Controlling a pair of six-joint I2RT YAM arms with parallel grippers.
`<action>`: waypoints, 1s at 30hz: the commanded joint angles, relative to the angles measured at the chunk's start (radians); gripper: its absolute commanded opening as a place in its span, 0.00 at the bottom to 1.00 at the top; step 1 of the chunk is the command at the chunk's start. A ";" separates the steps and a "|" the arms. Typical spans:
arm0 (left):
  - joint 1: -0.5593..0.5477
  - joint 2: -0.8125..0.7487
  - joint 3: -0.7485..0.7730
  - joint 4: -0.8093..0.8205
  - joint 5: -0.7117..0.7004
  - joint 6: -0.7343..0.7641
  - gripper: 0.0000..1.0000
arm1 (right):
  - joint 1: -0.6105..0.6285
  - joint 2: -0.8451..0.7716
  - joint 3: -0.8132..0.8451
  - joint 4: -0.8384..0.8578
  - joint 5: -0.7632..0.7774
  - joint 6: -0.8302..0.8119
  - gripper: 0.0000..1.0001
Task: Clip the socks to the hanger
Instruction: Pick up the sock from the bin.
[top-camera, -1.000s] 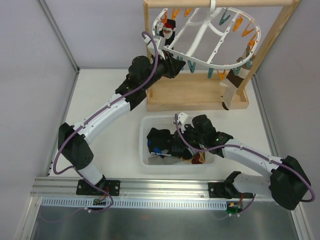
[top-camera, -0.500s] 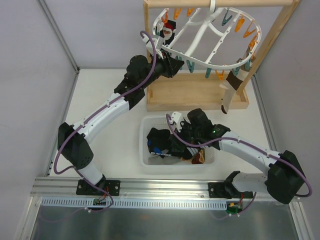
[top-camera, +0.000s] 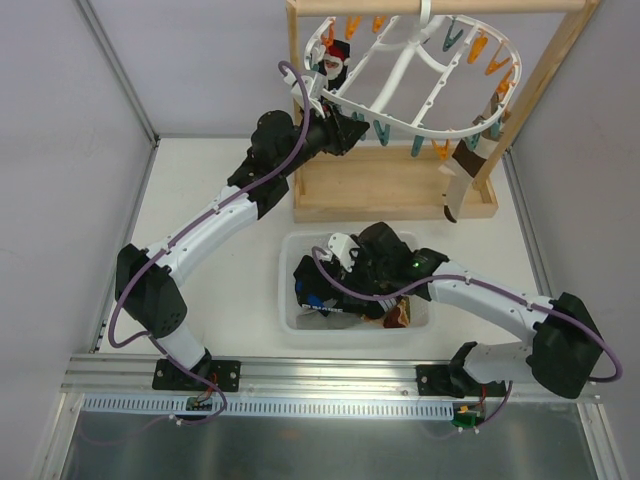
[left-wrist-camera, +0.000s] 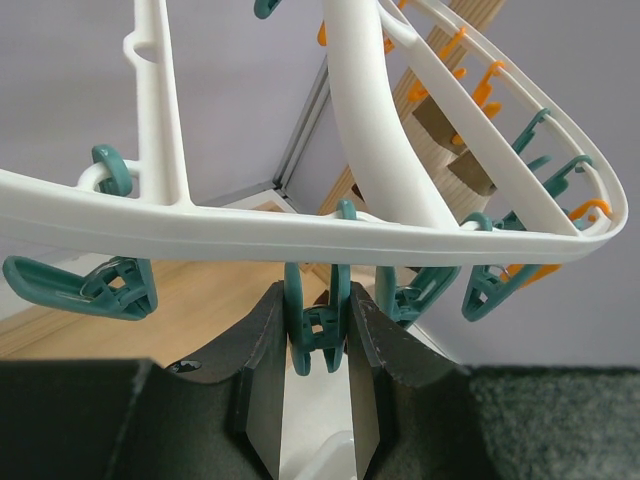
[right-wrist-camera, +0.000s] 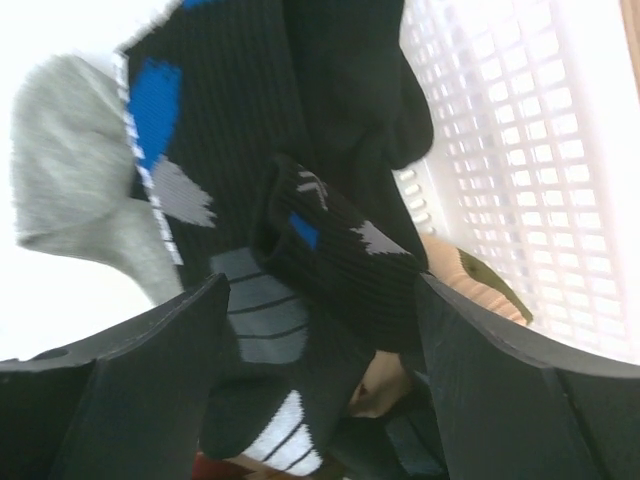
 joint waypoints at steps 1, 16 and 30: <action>0.015 0.002 -0.015 -0.004 0.054 -0.027 0.00 | 0.013 0.031 0.045 0.004 0.094 -0.067 0.78; 0.035 0.020 0.002 0.004 0.088 -0.045 0.00 | 0.013 0.124 0.047 0.136 0.083 -0.089 0.13; 0.040 -0.022 0.003 -0.016 0.164 -0.035 0.00 | -0.115 -0.280 -0.050 0.349 0.045 0.292 0.01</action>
